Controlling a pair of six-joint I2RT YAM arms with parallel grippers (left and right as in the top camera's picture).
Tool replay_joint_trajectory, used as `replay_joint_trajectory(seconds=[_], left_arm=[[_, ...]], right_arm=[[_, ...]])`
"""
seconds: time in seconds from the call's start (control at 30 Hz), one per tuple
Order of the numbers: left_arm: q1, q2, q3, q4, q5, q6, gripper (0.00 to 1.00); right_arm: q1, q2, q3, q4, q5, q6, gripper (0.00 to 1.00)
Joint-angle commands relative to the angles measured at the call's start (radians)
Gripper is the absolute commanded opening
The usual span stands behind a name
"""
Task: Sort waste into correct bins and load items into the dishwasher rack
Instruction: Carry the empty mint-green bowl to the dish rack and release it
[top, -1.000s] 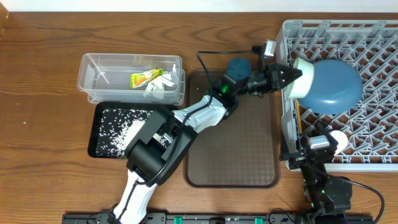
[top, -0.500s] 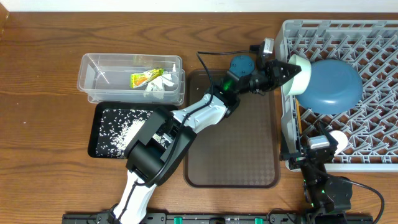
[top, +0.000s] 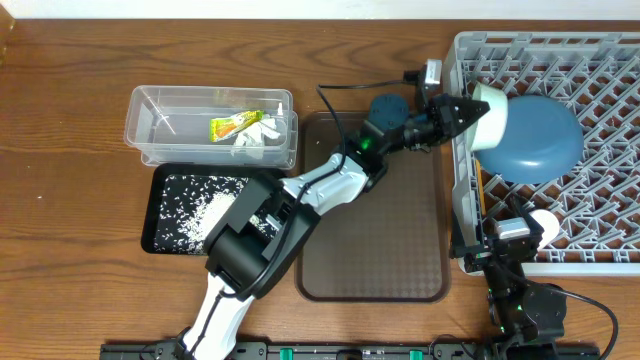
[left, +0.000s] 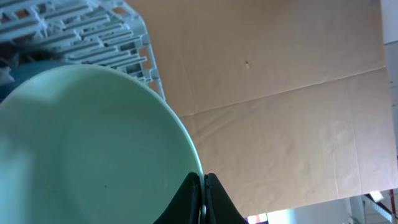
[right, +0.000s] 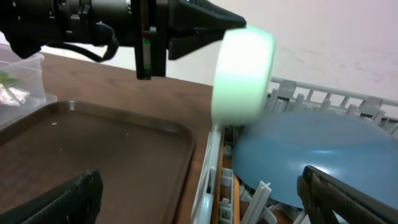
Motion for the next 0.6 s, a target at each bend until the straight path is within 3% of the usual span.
replay_joint_trajectory(seconds=[0.0, 0.3, 0.43, 0.53, 0.57], left_arm=[[-0.027, 0.014, -0.002, -0.024, -0.03, -0.005, 0.06], [-0.029, 0.105, -0.002, 0.002, -0.021, -0.079, 0.1], [-0.021, 0.108, -0.002, 0.038, -0.027, -0.076, 0.39], [-0.002, 0.108, -0.002, 0.08, -0.026, -0.076, 0.55], [0.005, 0.108, -0.002, 0.088, -0.026, -0.076, 0.69]], right_arm=[[-0.011, -0.006, -0.003, -0.001, 0.006, -0.003, 0.99], [-0.011, -0.006, -0.003, -0.001, 0.006, -0.003, 0.99], [-0.011, -0.006, -0.003, -0.001, 0.006, -0.003, 0.99], [-0.011, -0.006, -0.003, -0.001, 0.006, -0.003, 0.99], [-0.011, -0.006, -0.003, -0.001, 0.006, -0.003, 0.99]])
